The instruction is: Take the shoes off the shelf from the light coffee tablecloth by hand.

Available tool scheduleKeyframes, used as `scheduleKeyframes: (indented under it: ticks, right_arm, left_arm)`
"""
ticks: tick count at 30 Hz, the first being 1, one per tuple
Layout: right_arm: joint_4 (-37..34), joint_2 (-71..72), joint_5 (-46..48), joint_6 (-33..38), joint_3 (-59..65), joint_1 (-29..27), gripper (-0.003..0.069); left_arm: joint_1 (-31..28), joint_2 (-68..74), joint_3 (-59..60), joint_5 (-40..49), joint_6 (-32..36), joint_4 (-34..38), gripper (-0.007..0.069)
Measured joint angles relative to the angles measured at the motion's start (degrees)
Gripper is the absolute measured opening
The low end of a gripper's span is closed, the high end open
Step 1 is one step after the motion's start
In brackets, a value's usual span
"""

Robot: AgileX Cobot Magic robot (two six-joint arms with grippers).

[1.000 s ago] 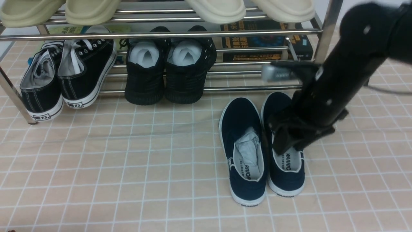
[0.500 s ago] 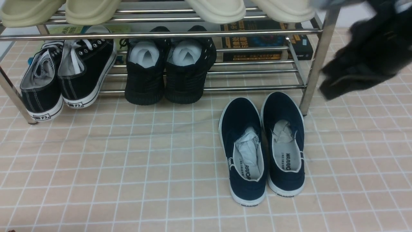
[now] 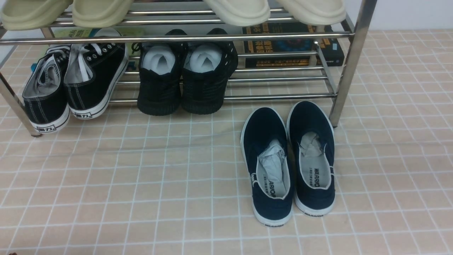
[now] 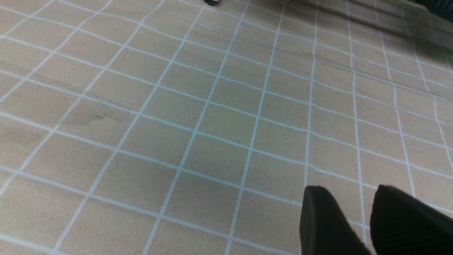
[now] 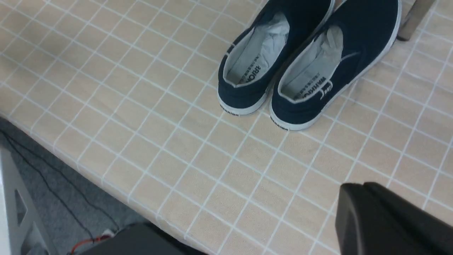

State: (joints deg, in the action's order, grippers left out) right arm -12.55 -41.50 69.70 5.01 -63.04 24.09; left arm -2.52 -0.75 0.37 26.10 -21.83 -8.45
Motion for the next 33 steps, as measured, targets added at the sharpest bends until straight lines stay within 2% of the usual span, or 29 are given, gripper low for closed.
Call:
scheduleKeyframes:
  ticks: [1,4,6,7,8,11,14,20,33]
  right_arm:
    - [0.0,3.29,-1.93,0.0,2.89,0.0,-0.0015]
    - [0.0,12.57,-15.44,0.0,17.18,0.0,-0.0012]
    - [0.0,14.93,-22.44,0.0,21.92,0.0,-0.001]
    - [0.0,17.0,-29.26,0.0,26.98,0.0,-0.001]
    - [0.0,17.22,-30.18,0.0,27.65,0.0,-0.001]
    - [0.0,19.12,-42.9,0.0,35.76,0.0,-0.001]
    - [0.0,19.19,-49.05,0.0,38.33,0.0,-0.0007]
    - [0.0,19.19,-53.49,0.0,38.64,0.0,-0.0003]
    - [0.0,19.19,-53.92,0.0,38.71,0.0,0.0003]
  left_arm:
    - [0.0,0.0,0.0,0.0,0.0,0.0,0.024]
    - [0.0,0.0,0.0,0.0,0.0,0.0,0.024]
    - [0.0,0.0,0.0,0.0,0.0,0.0,0.024]
    - [0.0,0.0,0.0,0.0,0.0,0.0,0.024]
    - [0.0,0.0,0.0,0.0,0.0,0.0,0.024]
    - [0.0,0.0,0.0,0.0,0.0,0.0,0.024]
    - [0.0,0.0,0.0,0.0,0.0,0.0,0.024]
    - [0.0,0.0,0.0,0.0,0.0,0.0,0.024]
    - [0.0,0.0,0.0,0.0,0.0,0.0,0.024]
